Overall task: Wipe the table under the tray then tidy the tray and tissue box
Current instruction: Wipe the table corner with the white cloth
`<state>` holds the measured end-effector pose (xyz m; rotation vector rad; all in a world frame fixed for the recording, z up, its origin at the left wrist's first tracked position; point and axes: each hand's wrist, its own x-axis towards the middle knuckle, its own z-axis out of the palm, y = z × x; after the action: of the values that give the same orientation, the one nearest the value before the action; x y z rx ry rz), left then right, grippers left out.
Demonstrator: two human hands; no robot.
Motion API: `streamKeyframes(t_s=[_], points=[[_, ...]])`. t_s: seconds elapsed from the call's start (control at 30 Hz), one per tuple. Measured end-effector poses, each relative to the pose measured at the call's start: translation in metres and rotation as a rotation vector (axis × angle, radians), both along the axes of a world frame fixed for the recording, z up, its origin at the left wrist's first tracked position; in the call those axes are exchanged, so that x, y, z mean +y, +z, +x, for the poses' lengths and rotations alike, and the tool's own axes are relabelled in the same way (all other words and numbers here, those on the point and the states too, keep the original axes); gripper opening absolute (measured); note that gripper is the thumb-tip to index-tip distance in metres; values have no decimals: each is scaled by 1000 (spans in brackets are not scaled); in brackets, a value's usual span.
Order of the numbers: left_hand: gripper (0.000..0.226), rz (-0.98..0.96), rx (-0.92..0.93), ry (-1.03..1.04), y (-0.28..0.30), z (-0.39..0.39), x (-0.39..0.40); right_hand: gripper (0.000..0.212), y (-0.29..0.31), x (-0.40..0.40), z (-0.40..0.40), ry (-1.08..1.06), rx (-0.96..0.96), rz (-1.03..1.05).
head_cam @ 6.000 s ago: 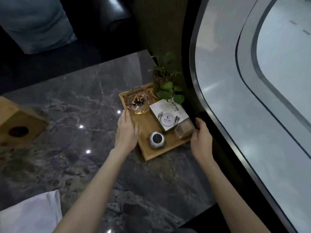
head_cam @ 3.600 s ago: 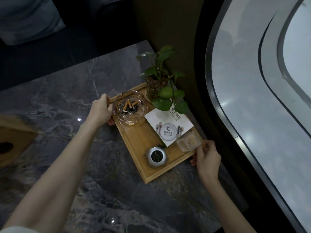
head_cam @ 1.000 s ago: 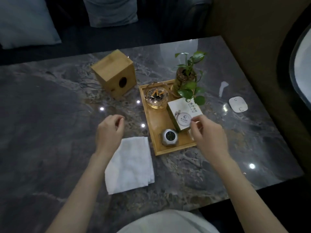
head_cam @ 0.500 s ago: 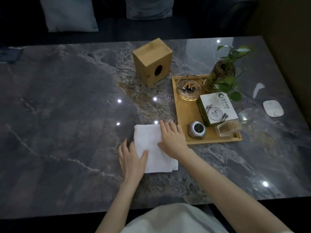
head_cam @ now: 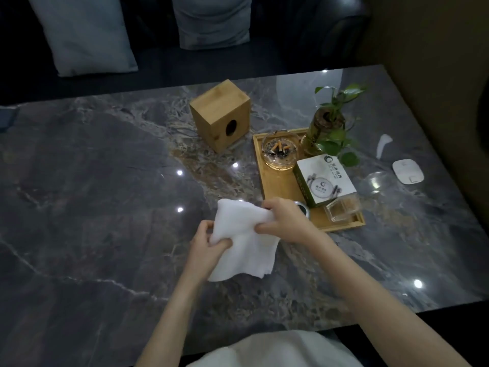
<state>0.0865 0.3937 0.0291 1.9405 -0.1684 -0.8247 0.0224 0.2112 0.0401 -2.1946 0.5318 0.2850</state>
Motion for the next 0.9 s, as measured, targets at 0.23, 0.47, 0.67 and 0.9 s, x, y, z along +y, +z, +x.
streamKeyframes(t_s=[0.23, 0.47, 0.67, 0.9], points=[[33, -325, 295, -112, 65, 1, -63, 21, 62, -64, -35, -196, -155, 232], [37, -419, 372, -203, 105, -40, -167, 30, 62, -158, -91, -584, -297, 685], [45, -501, 555, -58, 94, -87, -259, 89, 34, -221, -136, -828, -329, 1379], [36, -385, 505, 26, 48, -132, -344, 68, 24, -300, -189, -918, 8, 1335]])
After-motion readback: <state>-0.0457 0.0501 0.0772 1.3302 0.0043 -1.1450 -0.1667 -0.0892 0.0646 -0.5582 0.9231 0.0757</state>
